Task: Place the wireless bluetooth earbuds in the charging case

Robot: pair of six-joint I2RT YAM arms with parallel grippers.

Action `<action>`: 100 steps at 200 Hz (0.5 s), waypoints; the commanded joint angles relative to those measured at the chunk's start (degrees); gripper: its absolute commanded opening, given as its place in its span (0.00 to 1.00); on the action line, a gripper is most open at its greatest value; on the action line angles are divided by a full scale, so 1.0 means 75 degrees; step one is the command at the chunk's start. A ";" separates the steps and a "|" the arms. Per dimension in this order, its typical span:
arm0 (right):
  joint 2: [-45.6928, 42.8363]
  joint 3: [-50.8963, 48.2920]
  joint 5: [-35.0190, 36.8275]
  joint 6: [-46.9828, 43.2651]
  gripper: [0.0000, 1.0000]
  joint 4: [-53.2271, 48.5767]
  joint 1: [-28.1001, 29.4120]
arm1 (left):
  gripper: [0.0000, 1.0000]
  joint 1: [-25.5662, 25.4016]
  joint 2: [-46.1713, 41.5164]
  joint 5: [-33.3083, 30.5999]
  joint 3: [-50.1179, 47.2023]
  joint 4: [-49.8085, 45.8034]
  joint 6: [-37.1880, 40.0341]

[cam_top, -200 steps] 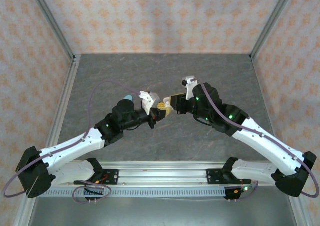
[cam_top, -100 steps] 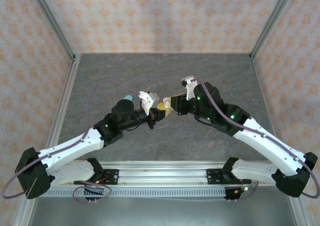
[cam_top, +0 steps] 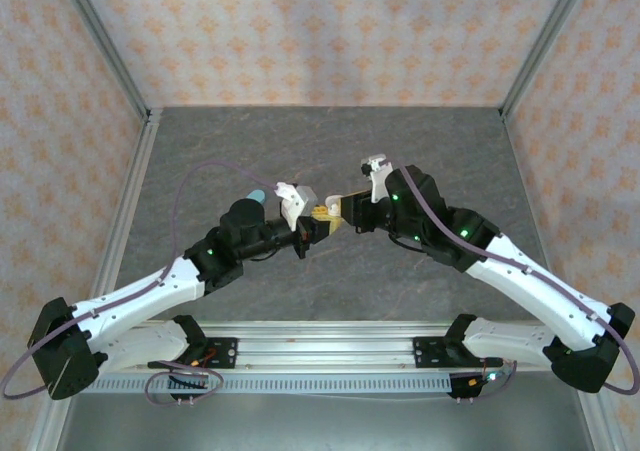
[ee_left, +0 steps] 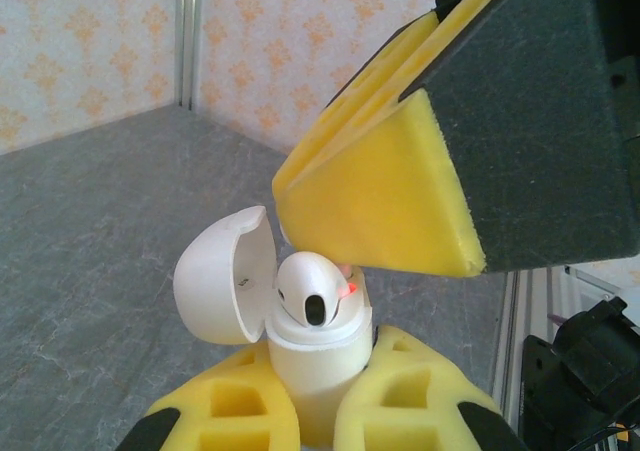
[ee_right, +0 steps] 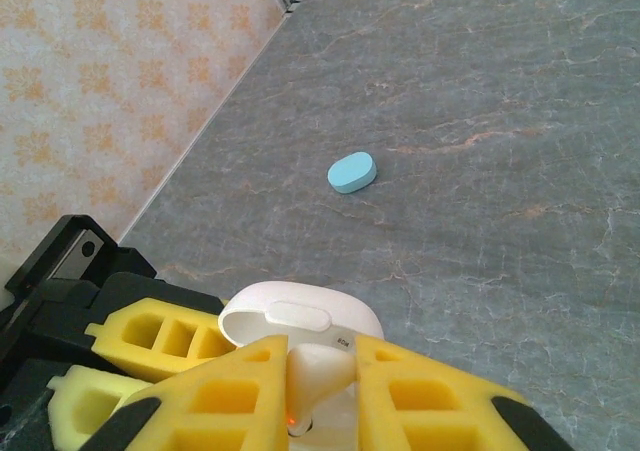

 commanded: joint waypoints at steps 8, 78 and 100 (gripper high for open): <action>0.0059 0.0163 -0.0254 -0.0086 0.20 -0.0360 0.0022 | 0.00 -0.0078 -0.0142 0.0219 0.0327 0.0564 -0.0109; 0.0030 0.0194 -0.0642 -0.0029 0.26 -0.0406 0.0020 | 0.00 -0.0081 -0.0166 0.0075 0.0346 0.0449 -0.0050; 0.0004 0.0220 -0.0679 -0.0015 0.29 -0.0418 0.0022 | 0.00 -0.0076 -0.0150 0.0051 0.0342 0.0405 -0.0016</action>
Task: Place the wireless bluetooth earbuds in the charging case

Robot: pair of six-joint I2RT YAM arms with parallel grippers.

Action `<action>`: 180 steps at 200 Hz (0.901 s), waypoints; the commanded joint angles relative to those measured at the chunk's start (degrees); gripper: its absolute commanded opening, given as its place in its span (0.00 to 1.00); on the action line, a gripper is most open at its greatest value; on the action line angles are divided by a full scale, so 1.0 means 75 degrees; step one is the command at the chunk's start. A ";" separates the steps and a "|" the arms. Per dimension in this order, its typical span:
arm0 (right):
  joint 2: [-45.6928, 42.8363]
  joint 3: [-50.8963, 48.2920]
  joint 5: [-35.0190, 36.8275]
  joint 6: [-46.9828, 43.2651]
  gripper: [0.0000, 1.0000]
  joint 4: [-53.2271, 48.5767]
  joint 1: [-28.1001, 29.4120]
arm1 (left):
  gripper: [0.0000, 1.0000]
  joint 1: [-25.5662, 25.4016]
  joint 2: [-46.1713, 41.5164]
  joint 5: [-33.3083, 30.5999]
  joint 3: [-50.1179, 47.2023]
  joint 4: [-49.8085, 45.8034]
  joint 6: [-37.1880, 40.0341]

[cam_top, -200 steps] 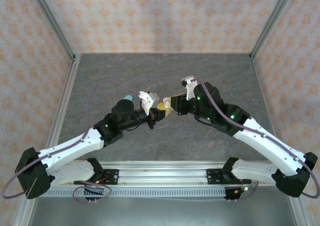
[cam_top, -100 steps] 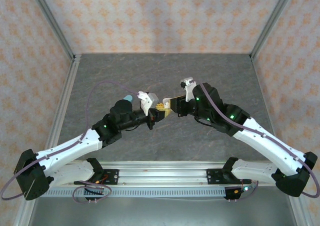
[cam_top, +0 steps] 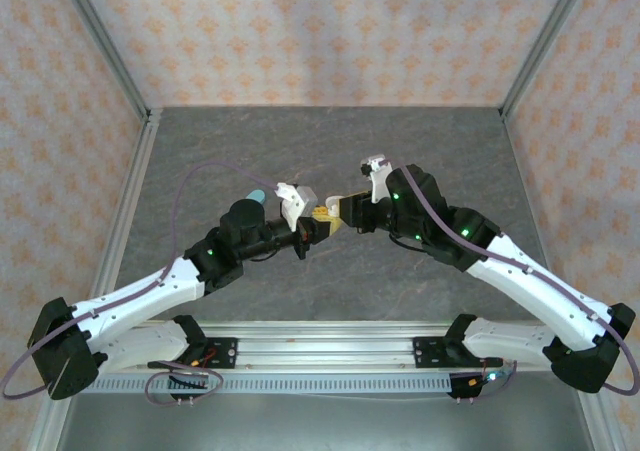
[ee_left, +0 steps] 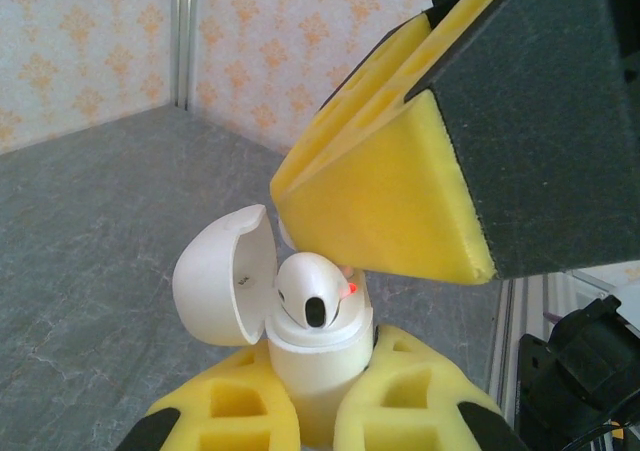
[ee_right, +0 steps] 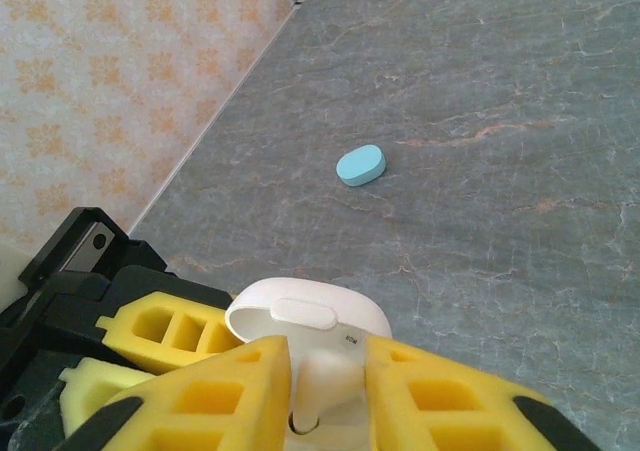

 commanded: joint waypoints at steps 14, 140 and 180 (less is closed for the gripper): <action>0.0007 0.0222 -0.0447 -0.0014 0.31 -0.0355 0.0032 | 0.00 -0.0069 -0.0155 0.0031 0.0330 0.0408 -0.0035; -0.0171 0.1429 0.0454 0.0420 0.53 -0.1471 -0.0166 | 0.00 -0.0066 -0.0189 0.0479 0.0323 0.0497 -0.0068; -0.0015 0.1536 -0.0828 0.0836 0.53 -0.1582 -0.0941 | 0.00 -0.0067 -0.0340 0.0920 0.0343 0.0662 -0.0158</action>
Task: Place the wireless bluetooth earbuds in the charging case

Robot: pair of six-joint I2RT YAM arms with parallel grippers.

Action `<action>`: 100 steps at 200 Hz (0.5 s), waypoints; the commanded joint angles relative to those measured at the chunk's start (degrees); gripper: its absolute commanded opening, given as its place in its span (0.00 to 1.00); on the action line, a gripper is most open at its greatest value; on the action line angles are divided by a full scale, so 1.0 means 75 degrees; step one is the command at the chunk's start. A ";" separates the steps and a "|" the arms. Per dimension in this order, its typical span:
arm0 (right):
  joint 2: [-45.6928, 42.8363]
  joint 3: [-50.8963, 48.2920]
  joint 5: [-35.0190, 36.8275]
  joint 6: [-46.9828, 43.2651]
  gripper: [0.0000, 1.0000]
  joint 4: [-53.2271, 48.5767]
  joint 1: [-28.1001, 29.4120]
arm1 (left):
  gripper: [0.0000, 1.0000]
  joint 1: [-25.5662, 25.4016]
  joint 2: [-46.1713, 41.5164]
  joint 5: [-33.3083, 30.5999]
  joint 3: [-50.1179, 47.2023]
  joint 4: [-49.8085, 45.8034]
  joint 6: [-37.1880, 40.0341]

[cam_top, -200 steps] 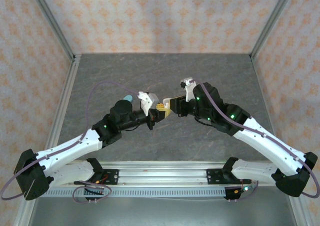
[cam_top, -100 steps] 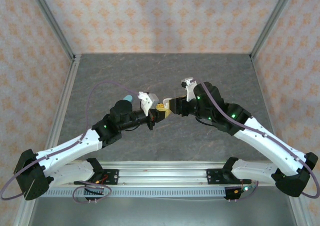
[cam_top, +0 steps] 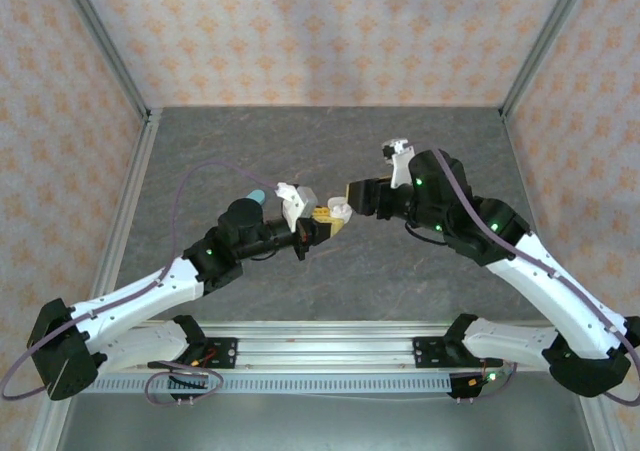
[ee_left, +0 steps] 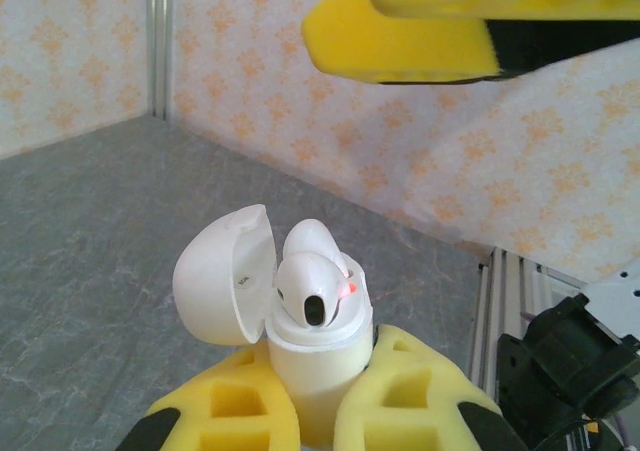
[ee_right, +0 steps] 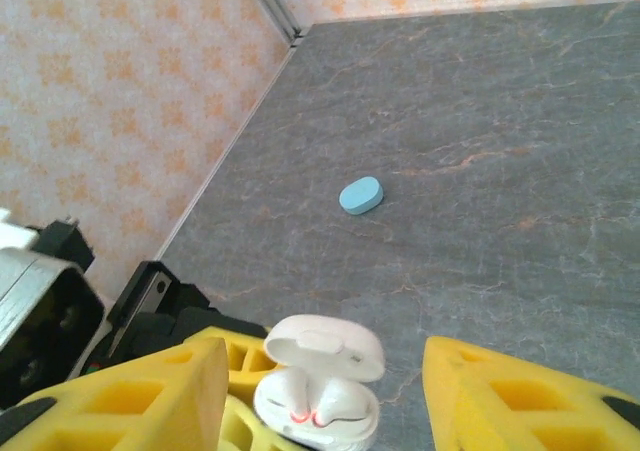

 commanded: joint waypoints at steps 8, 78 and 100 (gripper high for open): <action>0.0098 0.0111 -0.1215 0.0462 0.52 -0.0295 -0.0592 | 0.00 -0.0067 -0.0309 0.0605 0.0307 0.0597 -0.0144; 0.0227 -0.0468 -0.4084 0.1151 0.30 0.0783 -0.1214 | 0.00 -0.0150 -0.0629 0.0972 0.0435 0.0581 -0.0319; 0.0161 -0.0613 -0.4758 0.1215 0.27 0.0963 -0.1219 | 0.00 -0.0181 -0.0804 0.0814 0.0348 0.0597 -0.0365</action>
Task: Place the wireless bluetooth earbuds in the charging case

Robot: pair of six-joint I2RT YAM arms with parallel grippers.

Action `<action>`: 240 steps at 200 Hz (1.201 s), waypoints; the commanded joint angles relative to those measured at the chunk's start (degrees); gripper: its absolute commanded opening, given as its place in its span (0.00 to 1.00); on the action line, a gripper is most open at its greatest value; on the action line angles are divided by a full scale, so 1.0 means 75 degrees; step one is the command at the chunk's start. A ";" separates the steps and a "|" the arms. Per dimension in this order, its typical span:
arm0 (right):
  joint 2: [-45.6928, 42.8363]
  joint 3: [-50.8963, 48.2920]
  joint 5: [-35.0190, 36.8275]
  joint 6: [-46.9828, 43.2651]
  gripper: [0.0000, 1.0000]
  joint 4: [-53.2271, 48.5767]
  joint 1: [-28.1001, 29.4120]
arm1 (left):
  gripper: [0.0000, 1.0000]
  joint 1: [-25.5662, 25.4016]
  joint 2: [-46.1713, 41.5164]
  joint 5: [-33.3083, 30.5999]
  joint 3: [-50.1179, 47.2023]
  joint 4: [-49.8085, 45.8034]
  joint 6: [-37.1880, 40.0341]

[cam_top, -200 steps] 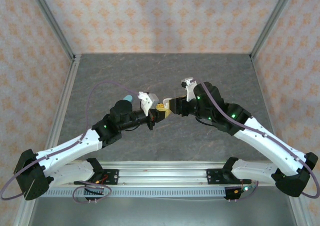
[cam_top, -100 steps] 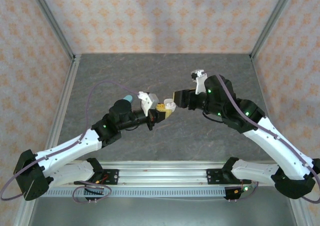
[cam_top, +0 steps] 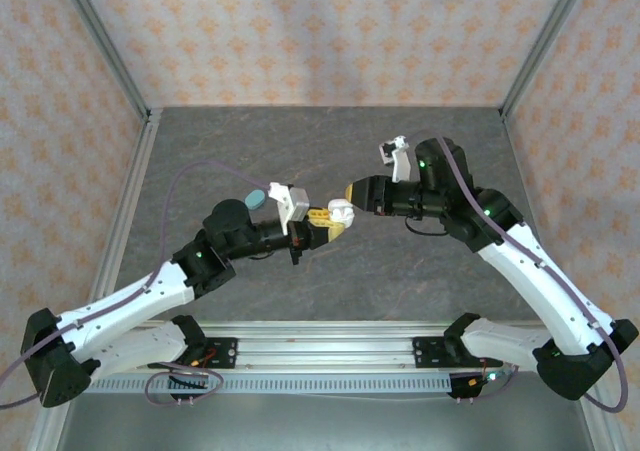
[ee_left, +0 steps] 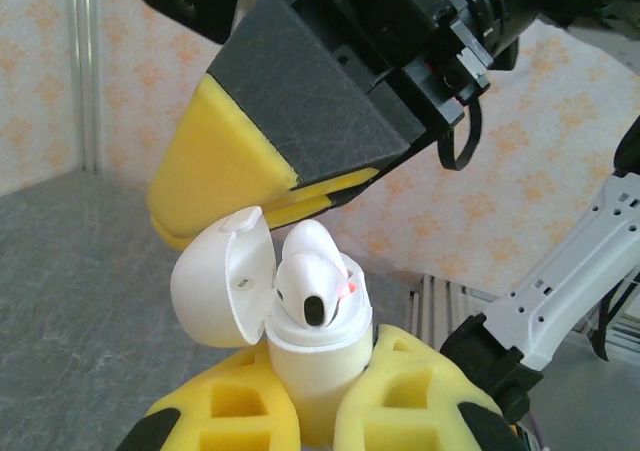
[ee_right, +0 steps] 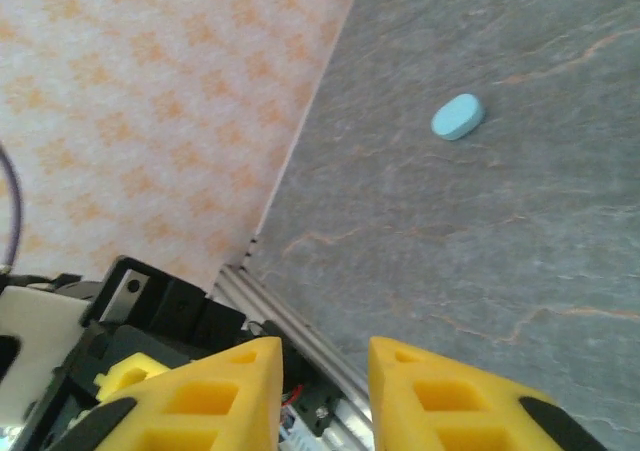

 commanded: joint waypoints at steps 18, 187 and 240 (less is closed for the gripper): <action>-0.0227 -0.0415 -0.1868 0.0397 0.25 0.0815 0.0031 | 0.00 -0.0089 -0.0446 -0.0185 0.0072 0.0331 -0.0142; -0.1056 -0.1184 -0.2204 0.0425 0.26 0.1030 0.0153 | 0.00 -0.0080 -0.0911 -0.0800 0.0006 -0.0106 -0.0268; -0.1047 -0.0876 -0.1286 -0.0197 0.31 0.0057 0.0141 | 0.00 -0.0083 -0.0914 -0.1318 0.0008 -0.0613 -0.0288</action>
